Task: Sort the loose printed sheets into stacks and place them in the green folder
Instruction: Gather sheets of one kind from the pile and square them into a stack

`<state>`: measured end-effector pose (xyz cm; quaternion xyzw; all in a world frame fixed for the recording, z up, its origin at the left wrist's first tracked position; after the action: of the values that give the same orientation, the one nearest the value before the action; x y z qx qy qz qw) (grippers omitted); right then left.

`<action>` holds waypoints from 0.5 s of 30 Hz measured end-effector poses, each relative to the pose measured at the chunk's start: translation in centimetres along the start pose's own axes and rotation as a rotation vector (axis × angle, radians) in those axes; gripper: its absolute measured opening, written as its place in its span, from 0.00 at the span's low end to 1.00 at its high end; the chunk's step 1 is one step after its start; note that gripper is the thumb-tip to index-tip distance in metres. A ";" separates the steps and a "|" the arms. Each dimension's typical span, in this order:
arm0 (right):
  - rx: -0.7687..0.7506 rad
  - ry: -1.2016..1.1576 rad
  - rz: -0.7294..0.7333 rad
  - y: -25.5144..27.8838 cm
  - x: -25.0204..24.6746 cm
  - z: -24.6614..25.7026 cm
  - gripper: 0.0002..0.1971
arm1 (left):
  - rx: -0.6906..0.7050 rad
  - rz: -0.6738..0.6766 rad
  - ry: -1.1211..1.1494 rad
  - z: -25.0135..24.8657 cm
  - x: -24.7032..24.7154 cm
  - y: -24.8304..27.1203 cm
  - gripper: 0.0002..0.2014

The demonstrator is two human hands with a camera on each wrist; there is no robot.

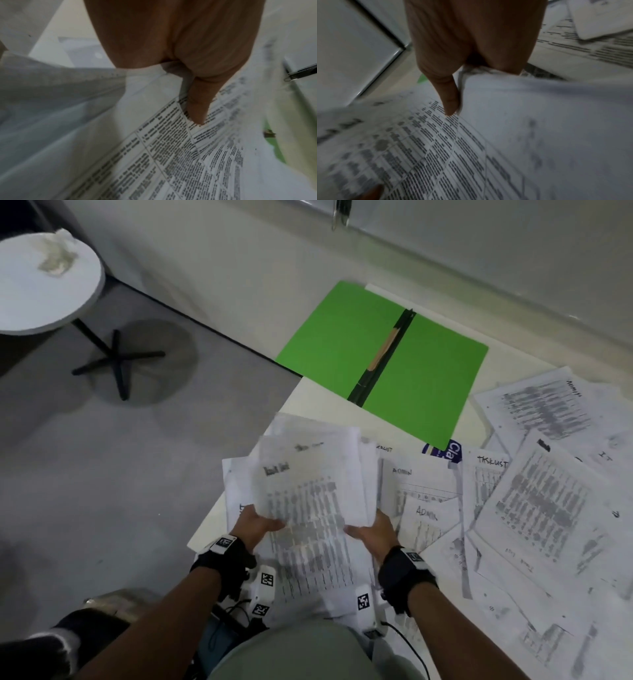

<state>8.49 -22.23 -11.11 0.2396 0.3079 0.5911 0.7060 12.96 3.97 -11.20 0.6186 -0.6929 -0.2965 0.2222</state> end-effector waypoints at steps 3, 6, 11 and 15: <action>0.001 -0.150 -0.045 1.0 -1.9 -0.5 0.23 | 0.066 0.106 -0.127 -2.2 2.8 1.2 0.15; -0.020 -0.304 -0.105 0.9 -4.5 -1.2 0.31 | 0.255 0.233 -0.351 -4.5 6.1 2.6 0.10; -0.017 -0.290 -0.070 0.2 -4.9 -1.4 0.47 | 0.459 0.307 -0.560 -6.1 8.4 5.4 0.11; -0.051 -0.264 -0.039 0.5 -4.7 -0.1 0.60 | 0.441 0.282 -0.496 -6.3 7.2 5.1 0.04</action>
<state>7.57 -26.72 -10.07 0.2911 0.2020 0.5481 0.7577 12.48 -3.71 -3.57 0.4595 -0.8515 -0.2472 -0.0528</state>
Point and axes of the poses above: each hand's wrist, its own y-axis away from the middle knuckle, its own x-axis out of the palm, z = x × y, the point moved 9 cm from there along -y, towards the middle knuckle, and after that the axes turned 4 degrees about -y, right-handed, at the moved point
